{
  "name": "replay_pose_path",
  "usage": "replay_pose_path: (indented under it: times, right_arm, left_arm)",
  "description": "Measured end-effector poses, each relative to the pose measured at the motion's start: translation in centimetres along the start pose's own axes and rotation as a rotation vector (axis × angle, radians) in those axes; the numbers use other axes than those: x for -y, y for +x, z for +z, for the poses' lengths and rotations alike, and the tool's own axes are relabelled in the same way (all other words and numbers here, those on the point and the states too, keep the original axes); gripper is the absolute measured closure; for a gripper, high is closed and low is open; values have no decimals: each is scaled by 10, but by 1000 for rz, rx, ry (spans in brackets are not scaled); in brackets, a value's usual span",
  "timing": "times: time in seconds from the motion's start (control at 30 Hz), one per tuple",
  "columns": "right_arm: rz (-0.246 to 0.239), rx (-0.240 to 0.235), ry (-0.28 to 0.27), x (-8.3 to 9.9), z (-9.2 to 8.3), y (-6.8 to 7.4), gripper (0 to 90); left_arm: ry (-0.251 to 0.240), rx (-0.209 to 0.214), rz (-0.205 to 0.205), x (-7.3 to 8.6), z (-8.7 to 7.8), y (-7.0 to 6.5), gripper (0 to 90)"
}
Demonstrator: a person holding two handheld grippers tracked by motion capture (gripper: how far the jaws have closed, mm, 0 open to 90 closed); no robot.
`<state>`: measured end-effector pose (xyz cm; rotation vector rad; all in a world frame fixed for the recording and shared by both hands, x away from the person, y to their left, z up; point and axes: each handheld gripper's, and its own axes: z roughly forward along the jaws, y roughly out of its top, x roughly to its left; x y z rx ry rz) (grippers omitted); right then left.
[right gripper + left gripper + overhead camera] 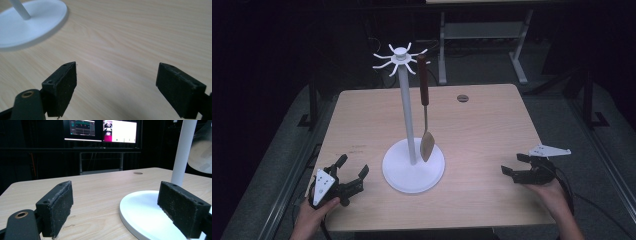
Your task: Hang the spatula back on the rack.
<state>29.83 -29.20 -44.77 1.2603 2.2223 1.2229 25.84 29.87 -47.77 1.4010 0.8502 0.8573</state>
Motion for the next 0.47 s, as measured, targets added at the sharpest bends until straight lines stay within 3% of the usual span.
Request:
replay_pose_path:
  times: [0.23, 0.47]
  right_arm:
    - [-14, 27, 36, 9, 2, -2, 164]
    - [-23, 47, 23, 11, -1, -2, 144]
  left_arm:
    - [2, 1, 1, 0, 0, -1, 127]
    - [2, 2, 1, 0, 0, 0, 127]
